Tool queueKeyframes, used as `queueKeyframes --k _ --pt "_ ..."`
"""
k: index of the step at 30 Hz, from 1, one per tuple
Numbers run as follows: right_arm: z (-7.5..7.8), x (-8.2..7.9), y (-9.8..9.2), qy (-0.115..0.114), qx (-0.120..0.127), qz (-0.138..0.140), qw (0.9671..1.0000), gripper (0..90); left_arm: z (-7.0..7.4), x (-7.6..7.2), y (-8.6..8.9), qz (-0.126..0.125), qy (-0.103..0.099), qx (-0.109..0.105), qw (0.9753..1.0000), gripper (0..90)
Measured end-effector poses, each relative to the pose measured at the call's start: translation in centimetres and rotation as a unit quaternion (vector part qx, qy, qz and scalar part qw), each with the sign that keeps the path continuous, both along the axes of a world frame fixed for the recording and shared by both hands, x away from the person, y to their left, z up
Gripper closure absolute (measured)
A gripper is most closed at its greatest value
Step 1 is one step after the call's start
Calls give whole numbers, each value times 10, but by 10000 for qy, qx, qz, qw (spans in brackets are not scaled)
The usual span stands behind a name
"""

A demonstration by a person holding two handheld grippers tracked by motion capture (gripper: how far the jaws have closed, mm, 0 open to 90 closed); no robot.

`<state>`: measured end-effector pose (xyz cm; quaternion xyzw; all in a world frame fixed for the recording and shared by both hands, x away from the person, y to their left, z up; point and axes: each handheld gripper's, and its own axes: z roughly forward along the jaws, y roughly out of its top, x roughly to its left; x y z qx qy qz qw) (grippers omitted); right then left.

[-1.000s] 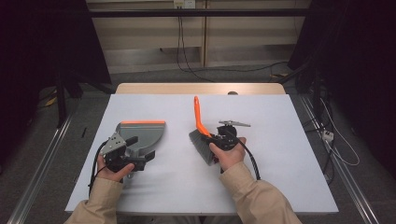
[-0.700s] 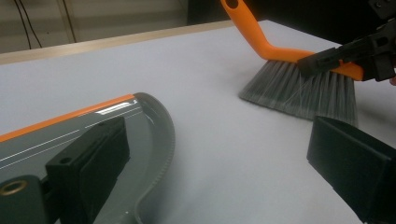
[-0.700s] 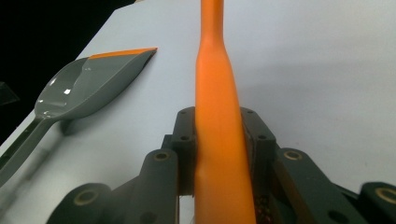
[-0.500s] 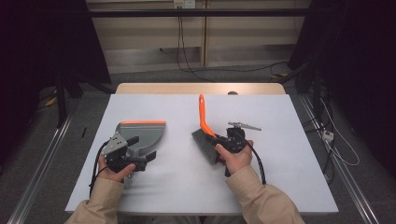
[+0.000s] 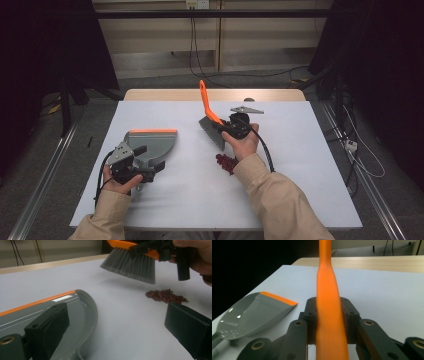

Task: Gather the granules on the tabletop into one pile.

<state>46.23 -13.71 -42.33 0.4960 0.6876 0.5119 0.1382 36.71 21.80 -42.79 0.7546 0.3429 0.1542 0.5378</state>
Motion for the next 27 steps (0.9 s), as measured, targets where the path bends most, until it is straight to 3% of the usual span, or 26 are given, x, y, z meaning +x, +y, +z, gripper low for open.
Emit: queueKeyframes --k 2,8,12,19,27 --pt "-2 5 4 -162 -364 201 9990 714 0 0 1 14 13 5 10000 55" --pt "-13 6 8 -263 -815 569 9947 714 0 0 1 15 15 11 10000 55" --pt "-18 -2 7 -272 -765 725 9941 714 0 0 0 -2 11 -4 10000 54" --pt "-16 -21 10 -393 -860 1060 9899 714 -1 -1 -2 -23 16 21 10000 54" --pt "-15 -31 9 -335 -814 1121 9898 714 -1 -1 -2 -19 22 26 10000 54"
